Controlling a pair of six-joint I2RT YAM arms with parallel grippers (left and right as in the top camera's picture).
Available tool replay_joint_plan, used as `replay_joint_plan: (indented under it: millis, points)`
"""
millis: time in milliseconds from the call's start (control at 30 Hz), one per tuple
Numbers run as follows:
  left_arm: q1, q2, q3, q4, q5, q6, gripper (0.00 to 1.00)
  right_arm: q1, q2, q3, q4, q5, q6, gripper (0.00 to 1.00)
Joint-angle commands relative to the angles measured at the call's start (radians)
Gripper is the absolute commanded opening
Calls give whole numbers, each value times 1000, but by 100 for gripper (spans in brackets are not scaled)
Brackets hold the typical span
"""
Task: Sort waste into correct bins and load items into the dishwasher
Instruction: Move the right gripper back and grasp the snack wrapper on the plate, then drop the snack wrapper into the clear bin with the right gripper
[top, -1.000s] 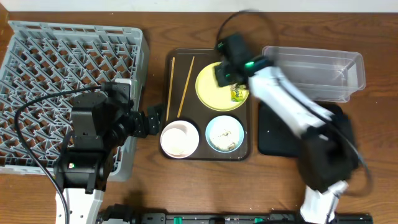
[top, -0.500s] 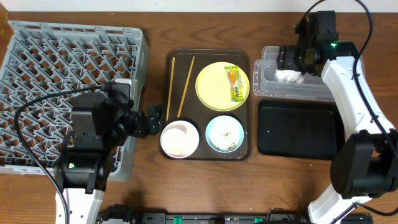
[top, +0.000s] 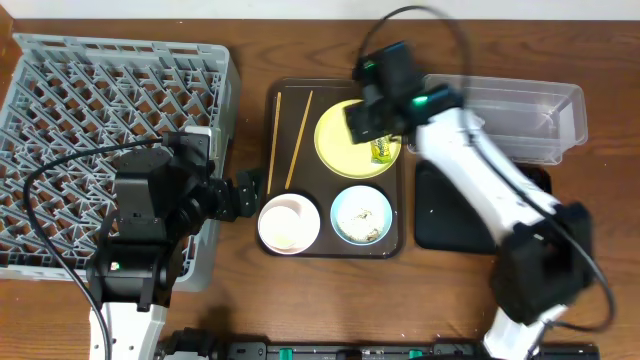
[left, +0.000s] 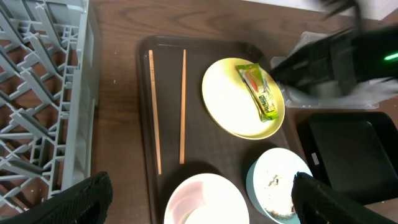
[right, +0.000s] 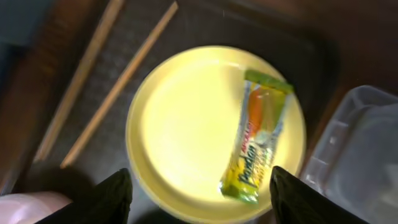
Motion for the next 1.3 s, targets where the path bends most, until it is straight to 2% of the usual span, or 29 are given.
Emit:
replay_joint_plan:
  millis: [0, 167, 233, 333, 400, 667, 800, 933, 1033, 1233, 1267]
  points:
    - [5, -1, 28, 0, 17, -9, 92, 39, 148, 4, 44, 248, 64, 64]
    - [5, -1, 28, 0, 17, -9, 92, 34, 257, 4, 91, 284, 100, 59]
    - [5, -1, 28, 0, 17, -9, 92, 26, 279, 4, 110, 284, 101, 54]
    - [5, -1, 28, 0, 17, -9, 92, 14, 294, 4, 108, 284, 101, 29]
    - [5, -1, 28, 0, 17, -9, 92, 8, 295, 5, 87, 265, 99, 1]
    - [5, -1, 28, 0, 17, -9, 93, -26, 90, 91, -27, 239, 61, 1]
    - [5, -1, 28, 0, 17, -9, 92, -138, -42, 91, -64, 239, -75, 1]
    - [5, -1, 28, 0, 17, -9, 92, -264, -46, 86, -122, 211, -80, 1]
    - [5, -1, 28, 0, 17, -9, 92, -366, -18, 65, -128, 103, -87, 1]
    - [5, -1, 28, 0, 17, -9, 92, -487, 29, 48, -137, -5, -144, 1]
    - [5, -1, 28, 0, 17, -9, 92, -499, 29, 48, -133, -14, -152, 16]
